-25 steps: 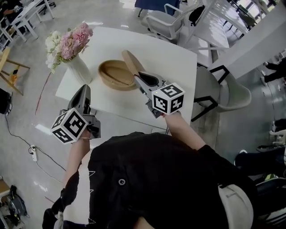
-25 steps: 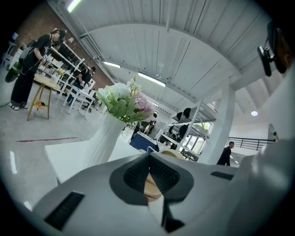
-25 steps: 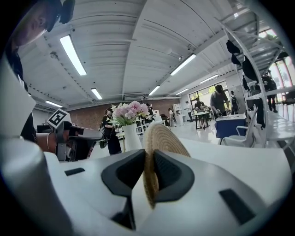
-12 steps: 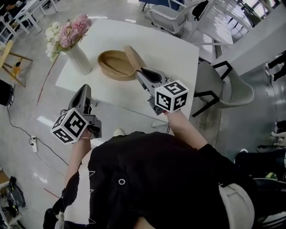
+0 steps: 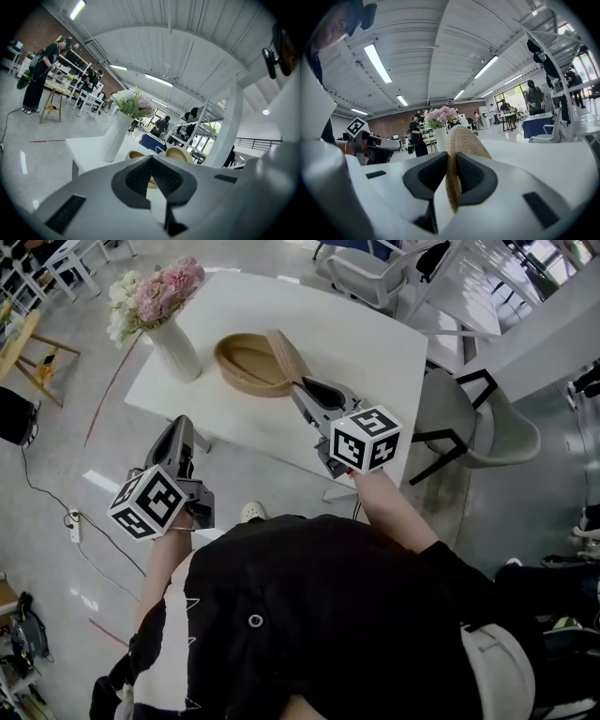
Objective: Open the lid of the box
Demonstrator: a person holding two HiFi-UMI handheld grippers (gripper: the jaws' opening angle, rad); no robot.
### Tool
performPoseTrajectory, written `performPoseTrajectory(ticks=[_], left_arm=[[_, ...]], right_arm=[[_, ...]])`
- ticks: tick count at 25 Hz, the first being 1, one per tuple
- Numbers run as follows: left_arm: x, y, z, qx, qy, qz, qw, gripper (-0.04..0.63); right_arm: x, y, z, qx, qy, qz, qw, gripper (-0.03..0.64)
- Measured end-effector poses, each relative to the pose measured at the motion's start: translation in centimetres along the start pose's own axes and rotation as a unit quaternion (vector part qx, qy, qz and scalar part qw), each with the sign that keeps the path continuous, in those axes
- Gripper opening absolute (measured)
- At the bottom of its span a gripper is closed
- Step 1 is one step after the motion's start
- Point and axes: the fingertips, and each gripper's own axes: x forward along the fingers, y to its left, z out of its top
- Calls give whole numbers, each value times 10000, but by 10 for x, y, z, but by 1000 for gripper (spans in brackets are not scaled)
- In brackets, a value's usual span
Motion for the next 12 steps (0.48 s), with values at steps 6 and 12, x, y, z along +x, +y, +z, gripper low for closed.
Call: performPoseTrajectory(ticks=[6, 12], left_arm=[[-10, -8, -6, 25, -27, 17, 10000, 11], [-27, -13, -13, 36, -65, 79, 9999, 11]], right_arm=[[-7, 9, -5, 3, 12, 107, 9999, 67], [-16, 21, -8, 0, -11, 219, 9998, 67]])
